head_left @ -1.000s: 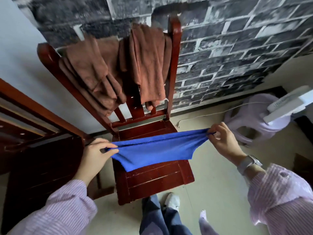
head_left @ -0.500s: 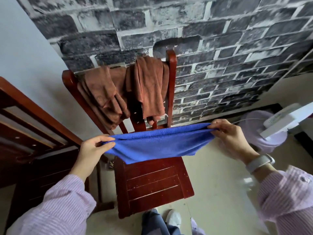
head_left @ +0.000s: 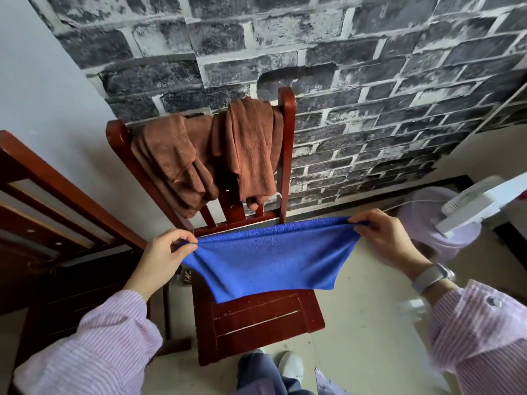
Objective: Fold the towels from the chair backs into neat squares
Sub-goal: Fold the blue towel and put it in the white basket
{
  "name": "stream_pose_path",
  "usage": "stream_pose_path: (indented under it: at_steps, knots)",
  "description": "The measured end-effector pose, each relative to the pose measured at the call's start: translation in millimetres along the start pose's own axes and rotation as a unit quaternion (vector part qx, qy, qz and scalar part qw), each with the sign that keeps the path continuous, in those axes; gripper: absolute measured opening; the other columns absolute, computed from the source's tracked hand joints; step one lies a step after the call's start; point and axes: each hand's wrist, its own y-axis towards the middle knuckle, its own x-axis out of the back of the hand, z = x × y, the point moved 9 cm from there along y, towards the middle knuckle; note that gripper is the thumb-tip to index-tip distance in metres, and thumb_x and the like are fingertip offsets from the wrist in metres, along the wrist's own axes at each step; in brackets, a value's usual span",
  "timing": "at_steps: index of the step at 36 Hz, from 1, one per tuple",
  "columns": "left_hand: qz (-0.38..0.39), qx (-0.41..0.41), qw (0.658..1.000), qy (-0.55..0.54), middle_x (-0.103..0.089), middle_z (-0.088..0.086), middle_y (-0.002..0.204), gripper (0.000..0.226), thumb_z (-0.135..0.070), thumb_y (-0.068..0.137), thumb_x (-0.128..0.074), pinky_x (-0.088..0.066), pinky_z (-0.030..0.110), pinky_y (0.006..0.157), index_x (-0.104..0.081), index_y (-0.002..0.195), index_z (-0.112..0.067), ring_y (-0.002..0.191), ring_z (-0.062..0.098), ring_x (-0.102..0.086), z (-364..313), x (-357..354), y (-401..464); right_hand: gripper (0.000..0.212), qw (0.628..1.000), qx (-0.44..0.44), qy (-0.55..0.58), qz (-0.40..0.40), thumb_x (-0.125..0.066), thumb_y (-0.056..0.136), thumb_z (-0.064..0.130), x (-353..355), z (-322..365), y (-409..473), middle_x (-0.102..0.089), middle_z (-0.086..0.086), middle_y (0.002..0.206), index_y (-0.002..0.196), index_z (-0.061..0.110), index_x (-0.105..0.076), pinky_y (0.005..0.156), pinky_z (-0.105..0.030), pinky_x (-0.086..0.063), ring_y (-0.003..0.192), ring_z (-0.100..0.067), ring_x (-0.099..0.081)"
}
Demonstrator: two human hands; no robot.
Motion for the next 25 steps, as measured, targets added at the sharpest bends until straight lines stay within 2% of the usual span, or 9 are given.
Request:
stream_pose_path:
  at_steps: [2, 4, 5, 10, 13, 17, 22, 25]
  knots:
    - [0.024, 0.018, 0.999, 0.026, -0.062, -0.002, 0.07, 0.028, 0.001, 0.079, -0.064, -0.04, 0.015, 0.065, -0.059, 0.07, -0.025, 0.059, 0.001, -0.051, 7.2, -5.2, -0.3, 0.018, 0.999, 0.007, -0.032, -0.005, -0.062, 0.077, -0.01, -0.3, 0.0, -1.1, -0.058, -0.004, 0.085, 0.088, 0.002, -0.069, 0.072, 0.003, -0.035, 0.074, -0.005, -0.052]
    - [0.046, 0.032, 0.997, 0.058, -0.064, 0.005, 0.069, 0.027, -0.001, 0.078, -0.066, -0.044, 0.03, 0.068, -0.058, 0.068, -0.026, 0.064, 0.014, -0.054, 14.4, -9.3, -0.3, 0.016, 0.999, 0.008, -0.047, -0.003, -0.062, 0.078, -0.01, -1.2, -0.8, -2.1, -0.056, -0.006, 0.085, 0.089, -0.001, -0.069, 0.071, 0.004, -0.034, 0.076, -0.015, -0.052]
    - [0.057, 0.035, 0.995, 0.077, -0.064, 0.006, 0.07, 0.027, -0.002, 0.077, -0.067, -0.044, 0.033, 0.069, -0.058, 0.068, -0.026, 0.065, 0.02, -0.055, 15.9, -11.5, -0.9, 0.015, 0.998, 0.011, -0.055, 0.0, -0.062, 0.078, -0.009, -2.1, -1.6, -2.5, -0.056, -0.007, 0.086, 0.089, -0.002, -0.069, 0.071, 0.004, -0.035, 0.077, -0.019, -0.053]
    - [0.056, 0.037, 0.992, 0.108, -0.064, -0.004, 0.071, 0.028, -0.006, 0.076, -0.07, -0.042, 0.024, 0.066, -0.057, 0.065, -0.029, 0.068, 0.018, -0.059, 16.4, -15.4, -2.2, 0.013, 0.995, 0.019, -0.094, 0.009, -0.061, 0.078, -0.01, -5.1, -8.9, -2.0, -0.056, -0.008, 0.086, 0.087, -0.002, -0.068, 0.074, 0.002, -0.035, 0.078, -0.025, -0.054]
    - [0.027, 0.031, 0.993, 0.111, -0.064, -0.003, 0.072, 0.027, -0.009, 0.077, -0.07, -0.045, 0.03, 0.07, -0.055, 0.066, -0.029, 0.071, 0.02, -0.06, 14.2, -10.9, -1.4, 0.013, 0.994, 0.017, -0.108, 0.017, -0.06, 0.08, -0.009, -6.3, -11.6, -0.8, -0.055, -0.007, 0.085, 0.087, -0.002, -0.067, 0.072, 0.001, -0.035, 0.077, -0.024, -0.053]
    - [0.012, 0.011, 0.992, 0.125, -0.059, -0.008, 0.073, 0.026, -0.013, 0.08, -0.067, -0.04, 0.024, 0.064, -0.05, 0.067, -0.029, 0.07, 0.015, -0.055, 5.3, -8.7, 0.2, 0.013, 0.993, 0.016, -0.119, 0.022, -0.058, 0.081, -0.007, -7.4, -8.5, 2.4, -0.053, -0.003, 0.086, 0.089, -0.001, -0.067, 0.068, -0.011, -0.031, 0.077, -0.02, -0.05]
    - [0.011, 0.008, 0.988, 0.154, -0.058, -0.003, 0.071, 0.028, -0.019, 0.08, -0.068, -0.041, 0.031, 0.068, -0.047, 0.066, -0.031, 0.069, 0.019, -0.054, 7.4, -2.9, 2.3, 0.01, 0.996, -0.007, -0.089, 0.011, -0.061, 0.081, -0.004, -6.4, -7.7, 5.1, -0.055, -0.005, 0.083, 0.089, -0.001, -0.062, 0.067, -0.015, -0.03, 0.075, -0.023, -0.048]
    - [0.018, 0.005, 0.984, 0.179, -0.059, -0.003, 0.071, 0.019, -0.021, 0.08, -0.069, -0.045, 0.035, 0.068, -0.052, 0.071, -0.022, 0.069, 0.02, -0.055, 4.5, -1.5, 1.1, 0.017, 0.996, -0.013, -0.083, 0.008, -0.062, 0.08, -0.003, -5.7, -8.3, 5.6, -0.056, -0.005, 0.086, 0.097, 0.0, -0.062, 0.067, -0.014, -0.03, 0.077, -0.023, -0.049]
